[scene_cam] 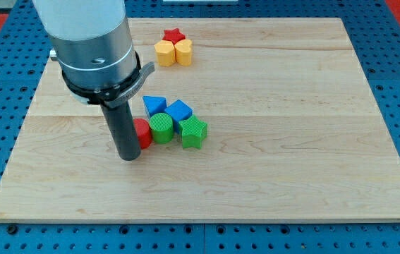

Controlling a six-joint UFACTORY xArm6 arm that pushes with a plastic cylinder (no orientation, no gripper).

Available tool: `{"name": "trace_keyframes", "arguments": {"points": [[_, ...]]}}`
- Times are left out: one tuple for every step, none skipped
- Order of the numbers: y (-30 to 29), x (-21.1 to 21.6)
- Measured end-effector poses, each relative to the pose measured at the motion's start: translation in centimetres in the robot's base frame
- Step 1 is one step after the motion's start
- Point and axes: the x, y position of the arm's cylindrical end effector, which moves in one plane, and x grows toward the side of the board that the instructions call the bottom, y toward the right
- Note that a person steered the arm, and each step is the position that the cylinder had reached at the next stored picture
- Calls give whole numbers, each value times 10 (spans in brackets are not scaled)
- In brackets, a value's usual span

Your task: Move the yellow heart below the red circle

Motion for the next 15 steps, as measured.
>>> {"name": "trace_keyframes", "arguments": {"points": [[4, -11], [-26, 14], [-35, -59], [-18, -141], [-1, -205], [-13, -249], [53, -270], [94, -268], [96, -227], [110, -199], [111, -177], [112, -162], [143, -152], [151, -124], [140, -126]]}}
